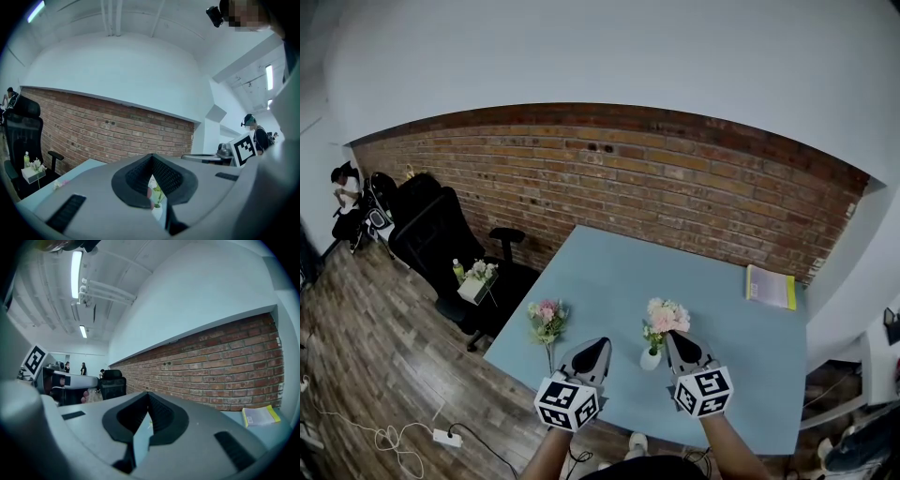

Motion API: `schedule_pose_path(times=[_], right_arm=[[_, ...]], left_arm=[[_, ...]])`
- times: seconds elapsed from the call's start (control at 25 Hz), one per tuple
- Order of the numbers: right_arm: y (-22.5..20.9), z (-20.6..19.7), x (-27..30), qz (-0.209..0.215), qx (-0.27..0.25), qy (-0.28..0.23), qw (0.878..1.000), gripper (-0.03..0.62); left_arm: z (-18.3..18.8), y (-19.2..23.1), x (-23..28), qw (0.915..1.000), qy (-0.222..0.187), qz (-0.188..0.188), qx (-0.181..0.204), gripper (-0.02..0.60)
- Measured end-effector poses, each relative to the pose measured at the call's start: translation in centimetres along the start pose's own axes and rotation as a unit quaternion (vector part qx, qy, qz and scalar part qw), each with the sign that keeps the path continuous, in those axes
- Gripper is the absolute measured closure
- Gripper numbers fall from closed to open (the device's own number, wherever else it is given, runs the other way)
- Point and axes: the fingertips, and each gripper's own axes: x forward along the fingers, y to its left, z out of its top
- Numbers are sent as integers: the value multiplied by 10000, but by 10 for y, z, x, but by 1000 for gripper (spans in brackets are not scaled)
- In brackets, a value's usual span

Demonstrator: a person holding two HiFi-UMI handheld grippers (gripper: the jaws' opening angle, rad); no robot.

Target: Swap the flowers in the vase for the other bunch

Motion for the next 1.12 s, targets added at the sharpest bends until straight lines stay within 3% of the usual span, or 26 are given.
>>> schedule_pose_path(times=[0.32, 0.6, 1.12], right_arm=[[-14, -17, 3, 139, 431, 60, 9990, 580], [-24, -41, 3, 93, 486, 350, 9982, 571], [-43, -74, 7, 143, 902, 774, 9928, 393]], left_arm=[[-12, -2, 20, 9998, 180, -33, -19, 581], [-21, -3, 33, 9995, 283, -64, -102, 581], [-29, -11, 54, 9990, 427, -125, -87, 581]])
